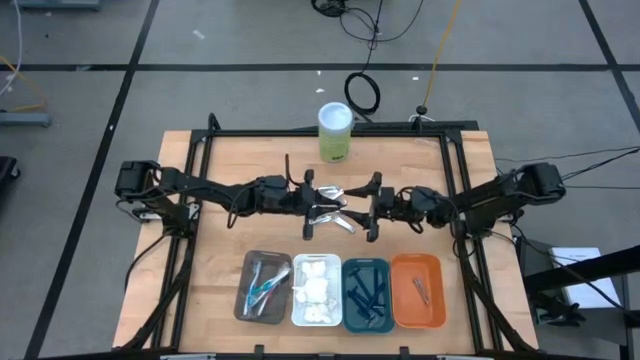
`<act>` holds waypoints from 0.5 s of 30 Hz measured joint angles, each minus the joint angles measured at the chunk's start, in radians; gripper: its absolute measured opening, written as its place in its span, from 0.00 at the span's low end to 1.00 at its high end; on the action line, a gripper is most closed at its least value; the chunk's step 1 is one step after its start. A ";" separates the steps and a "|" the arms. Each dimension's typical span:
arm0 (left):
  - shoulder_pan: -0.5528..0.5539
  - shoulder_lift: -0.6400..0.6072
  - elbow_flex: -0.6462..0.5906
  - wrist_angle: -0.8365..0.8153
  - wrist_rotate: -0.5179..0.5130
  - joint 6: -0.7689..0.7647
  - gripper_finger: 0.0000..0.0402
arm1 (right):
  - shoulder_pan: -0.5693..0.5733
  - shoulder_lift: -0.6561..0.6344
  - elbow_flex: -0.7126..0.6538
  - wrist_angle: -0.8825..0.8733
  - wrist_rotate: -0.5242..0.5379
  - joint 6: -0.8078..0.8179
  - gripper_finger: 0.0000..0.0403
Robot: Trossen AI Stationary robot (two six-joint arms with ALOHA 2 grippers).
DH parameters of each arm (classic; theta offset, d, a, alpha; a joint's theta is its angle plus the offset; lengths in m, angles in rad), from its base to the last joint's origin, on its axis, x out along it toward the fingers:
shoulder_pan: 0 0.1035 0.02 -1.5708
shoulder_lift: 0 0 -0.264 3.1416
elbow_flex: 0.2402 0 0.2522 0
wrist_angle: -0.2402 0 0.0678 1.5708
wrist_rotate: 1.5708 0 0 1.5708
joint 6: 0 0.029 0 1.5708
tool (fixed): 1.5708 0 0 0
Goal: Pick & Place Travel size toiletries
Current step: Put the silver nail cutter into the orange bin
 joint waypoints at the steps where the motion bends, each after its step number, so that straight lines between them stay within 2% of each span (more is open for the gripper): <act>1: 0.000 0.000 0.000 0.002 0.002 0.000 0.04 | -0.001 0.006 0.012 0.000 0.000 -0.010 0.62; 8: 0.000 0.000 0.000 -0.001 0.025 -0.001 0.04 | -0.007 0.058 0.046 -0.025 0.000 -0.023 0.56; 12: 0.000 0.000 0.000 -0.005 0.026 -0.001 0.04 | -0.007 0.069 0.046 -0.021 -0.001 -0.026 0.46; 15: 0.001 0.000 0.000 -0.005 0.024 0.000 0.04 | -0.007 0.070 0.046 -0.019 -0.003 -0.029 0.34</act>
